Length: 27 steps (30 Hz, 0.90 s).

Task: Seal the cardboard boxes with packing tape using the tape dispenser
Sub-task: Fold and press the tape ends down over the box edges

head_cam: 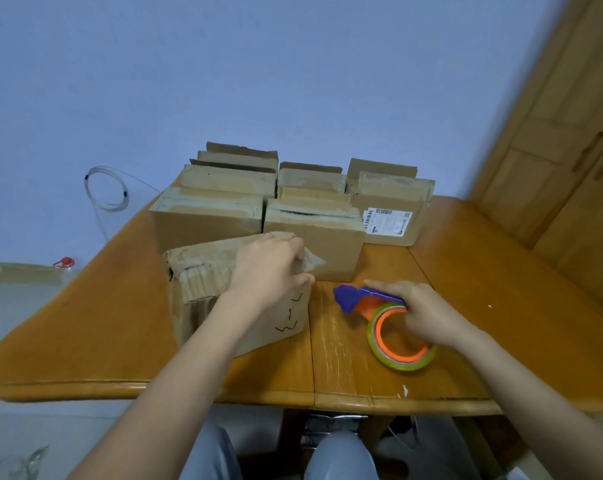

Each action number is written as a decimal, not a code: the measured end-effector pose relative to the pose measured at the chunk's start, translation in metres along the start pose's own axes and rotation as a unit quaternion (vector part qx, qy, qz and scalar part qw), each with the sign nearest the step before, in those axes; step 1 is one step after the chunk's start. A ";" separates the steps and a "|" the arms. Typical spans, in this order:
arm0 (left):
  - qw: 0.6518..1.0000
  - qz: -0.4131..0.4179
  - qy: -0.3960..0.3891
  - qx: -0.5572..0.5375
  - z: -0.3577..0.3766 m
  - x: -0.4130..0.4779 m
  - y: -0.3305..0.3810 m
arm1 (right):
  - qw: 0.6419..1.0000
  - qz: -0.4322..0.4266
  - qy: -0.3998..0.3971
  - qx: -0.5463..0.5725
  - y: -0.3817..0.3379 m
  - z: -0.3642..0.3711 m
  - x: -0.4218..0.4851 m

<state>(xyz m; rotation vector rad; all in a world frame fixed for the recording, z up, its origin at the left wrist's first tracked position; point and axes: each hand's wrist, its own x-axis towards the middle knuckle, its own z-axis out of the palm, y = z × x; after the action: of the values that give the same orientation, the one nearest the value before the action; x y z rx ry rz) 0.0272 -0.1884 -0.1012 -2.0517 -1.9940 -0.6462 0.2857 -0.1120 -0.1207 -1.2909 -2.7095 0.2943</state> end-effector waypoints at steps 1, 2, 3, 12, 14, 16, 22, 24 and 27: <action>1.000 0.008 -0.017 -0.021 -0.003 0.000 -0.006 | 0.999 0.012 -0.002 0.048 0.005 0.002 0.003; 0.998 0.014 -0.035 -0.043 -0.007 -0.001 -0.011 | 0.996 0.030 -0.013 0.079 0.009 0.004 0.005; 0.997 0.020 -0.049 -0.064 -0.009 -0.001 -0.017 | 0.994 0.043 -0.030 0.096 0.013 0.007 0.008; 0.976 0.073 -0.099 -0.179 -0.015 -0.010 -0.041 | 0.995 0.061 -0.076 0.010 0.034 0.023 0.047; 0.972 0.074 -0.110 -0.195 -0.016 -0.012 -0.042 | 0.995 0.093 -0.029 -0.024 0.037 0.026 0.053; 0.967 0.074 -0.113 -0.216 -0.017 -0.013 -0.043 | 0.988 0.129 0.006 -0.085 0.035 0.029 0.054; 0.975 0.058 -0.088 -0.196 -0.014 -0.019 -0.044 | 0.973 0.060 0.215 0.055 -0.017 0.044 0.043; 0.980 0.071 -0.091 -0.159 -0.013 -0.020 -0.044 | 0.941 -0.013 0.284 0.181 -0.046 0.051 0.037; 0.980 0.083 -0.103 -0.148 -0.011 -0.018 -0.046 | 0.904 -0.080 0.312 0.280 -0.083 0.068 0.035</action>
<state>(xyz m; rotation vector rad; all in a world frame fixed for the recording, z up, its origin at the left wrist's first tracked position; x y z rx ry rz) -0.0200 -0.2066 -0.1065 -2.5220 -1.8975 -0.7613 0.1883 -0.1442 -0.1667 -0.8037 -1.9604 0.4941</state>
